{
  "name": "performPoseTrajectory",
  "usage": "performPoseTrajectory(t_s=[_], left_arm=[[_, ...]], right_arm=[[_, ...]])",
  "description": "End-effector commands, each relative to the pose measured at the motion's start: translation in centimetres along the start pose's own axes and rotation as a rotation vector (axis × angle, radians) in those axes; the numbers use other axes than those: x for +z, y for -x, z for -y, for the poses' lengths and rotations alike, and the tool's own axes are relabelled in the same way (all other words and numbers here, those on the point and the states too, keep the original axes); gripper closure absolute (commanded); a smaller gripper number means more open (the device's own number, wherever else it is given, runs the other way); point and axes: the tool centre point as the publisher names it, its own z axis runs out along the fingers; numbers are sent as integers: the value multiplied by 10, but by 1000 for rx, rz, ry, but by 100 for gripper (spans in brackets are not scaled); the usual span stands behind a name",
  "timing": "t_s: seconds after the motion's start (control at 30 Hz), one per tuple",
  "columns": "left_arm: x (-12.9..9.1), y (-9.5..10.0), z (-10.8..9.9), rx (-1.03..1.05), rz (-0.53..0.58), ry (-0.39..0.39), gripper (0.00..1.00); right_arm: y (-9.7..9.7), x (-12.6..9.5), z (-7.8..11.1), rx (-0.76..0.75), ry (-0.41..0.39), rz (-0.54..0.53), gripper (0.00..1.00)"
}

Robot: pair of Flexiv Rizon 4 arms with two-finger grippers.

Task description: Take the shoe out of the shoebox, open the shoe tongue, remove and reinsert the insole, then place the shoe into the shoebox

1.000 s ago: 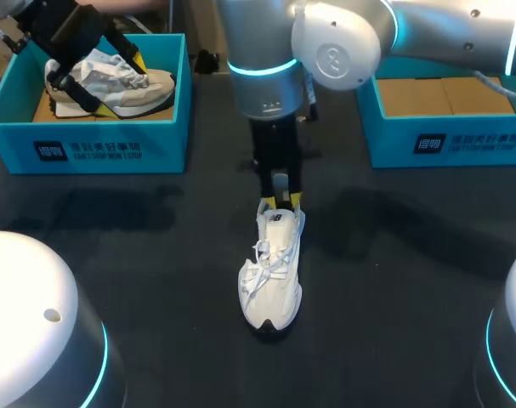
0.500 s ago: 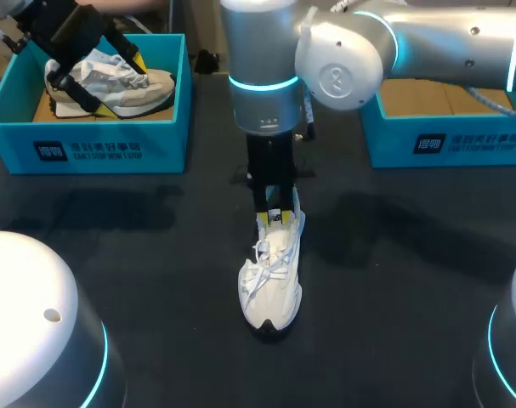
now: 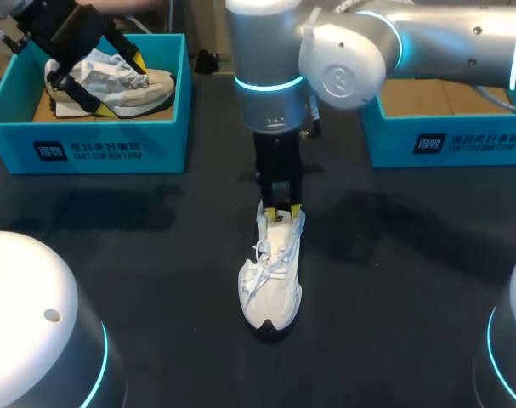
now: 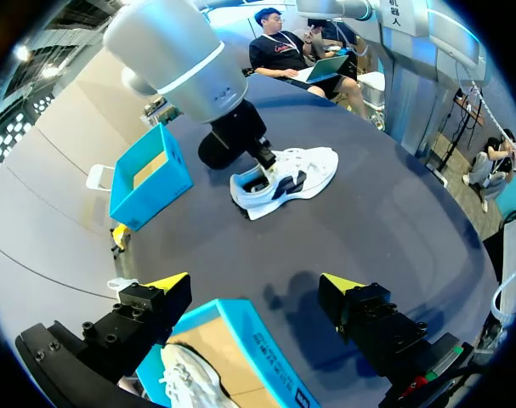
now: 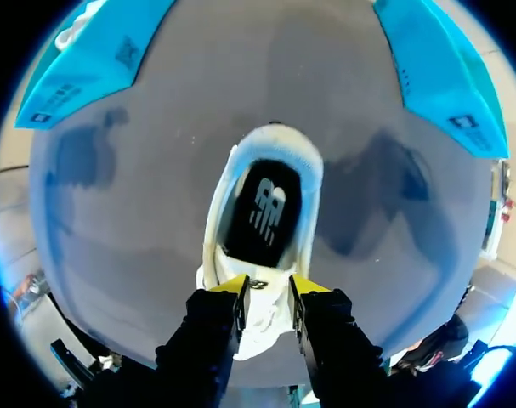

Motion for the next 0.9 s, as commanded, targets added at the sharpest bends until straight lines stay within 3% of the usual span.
performPoseTrajectory(t_s=[0.03, 0.23, 0.33, 0.5, 0.53, 0.7, 0.77, 0.9], left_arm=[[0, 1, 0, 0, -4, 1, 0], [0, 1, 0, 0, -4, 1, 0], [0, 1, 0, 0, -4, 1, 0], [0, 1, 0, 0, -4, 1, 0], [0, 1, 0, 0, -4, 1, 0], [0, 1, 0, 0, -4, 1, 0], [0, 1, 0, 0, -4, 1, 0], [0, 1, 0, 0, -4, 1, 0]], right_arm=[[5, -27, 2, -38, 71, 38, 67], [13, -54, -9, -227, 197, 152, 65], [12, -68, -17, -356, 301, 158, 59], [12, -83, -29, -554, 398, 160, 50], [12, -85, -32, -593, 406, 169, 38], [10, -94, -43, -793, 419, 204, 27], [11, -95, -47, -877, 425, 217, 1], [13, -93, -53, -993, 429, 229, 0]])
